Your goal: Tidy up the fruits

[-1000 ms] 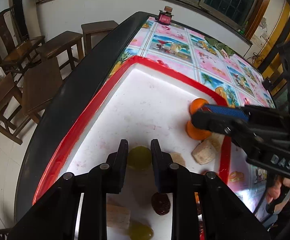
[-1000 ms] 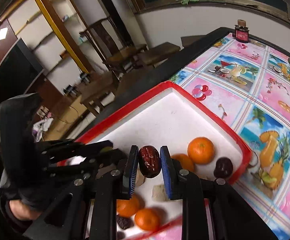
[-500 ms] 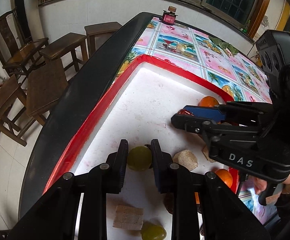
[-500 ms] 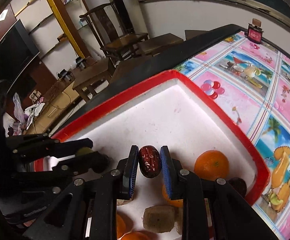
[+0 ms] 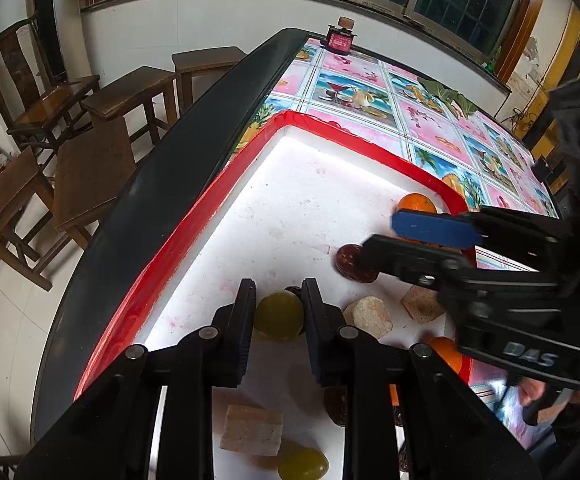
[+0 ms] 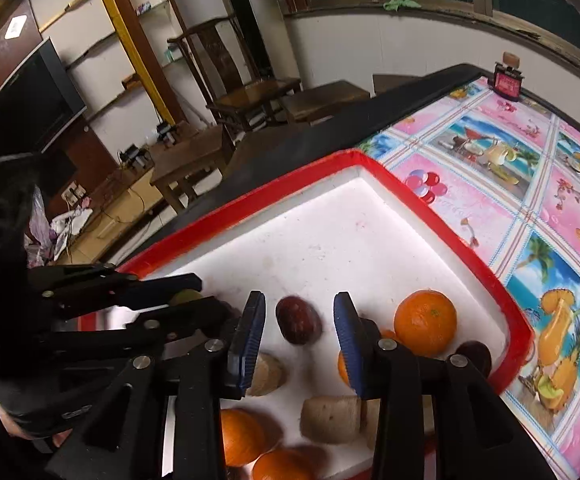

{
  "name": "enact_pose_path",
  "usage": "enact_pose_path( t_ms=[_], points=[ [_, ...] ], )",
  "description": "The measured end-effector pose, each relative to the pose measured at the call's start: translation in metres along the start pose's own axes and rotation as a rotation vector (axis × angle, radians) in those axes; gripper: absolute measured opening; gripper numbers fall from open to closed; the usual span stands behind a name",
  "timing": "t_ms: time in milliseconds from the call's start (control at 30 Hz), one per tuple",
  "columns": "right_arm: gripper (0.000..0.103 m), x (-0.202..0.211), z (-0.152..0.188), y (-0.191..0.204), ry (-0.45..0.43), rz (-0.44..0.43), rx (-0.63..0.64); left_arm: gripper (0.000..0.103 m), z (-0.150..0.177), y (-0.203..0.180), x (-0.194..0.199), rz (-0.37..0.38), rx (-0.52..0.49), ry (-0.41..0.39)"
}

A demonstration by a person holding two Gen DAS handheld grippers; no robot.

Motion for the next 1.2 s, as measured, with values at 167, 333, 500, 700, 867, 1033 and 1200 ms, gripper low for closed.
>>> enact_pose_path(
  t_ms=[167, 333, 500, 700, 867, 1033, 1200],
  points=[
    [0.043, 0.034, 0.008, 0.005, -0.061, -0.005, -0.014, 0.030, 0.004, -0.004, 0.007, -0.017, -0.005, -0.020],
    [0.061, 0.068, 0.026, 0.011, -0.108, -0.037, -0.046, 0.069, 0.007, -0.007, 0.018, -0.023, 0.026, -0.070],
    [0.066, 0.087, 0.049, 0.015, -0.113, -0.037, -0.061, 0.077, 0.014, -0.016, 0.028, -0.045, 0.003, -0.109],
    [0.078, 0.114, 0.079, 0.018, -0.146, 0.015, -0.034, 0.086, 0.029, -0.016, 0.037, -0.079, 0.032, -0.123],
    [0.082, 0.131, 0.101, 0.019, -0.144, 0.019, -0.038, 0.086, 0.038, -0.021, 0.052, -0.169, -0.013, -0.183],
    [0.085, 0.137, 0.114, 0.024, -0.150, 0.032, -0.047, 0.086, 0.045, -0.025, 0.056, -0.275, -0.080, -0.194],
    [0.086, 0.136, 0.123, 0.027, -0.151, 0.057, -0.023, 0.086, 0.059, -0.021, 0.057, -0.268, -0.041, -0.163]
  ],
)
Point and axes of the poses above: each gripper's, at about its wrist camera, not at the fingertips, and x roughly against the way its jaws point, y to its left, z to its underside, the point moved 5 cm from there along -x, roughly the way its jaws point, and after that the axes turned 2 degrees about -y, right-handed, at the moved point
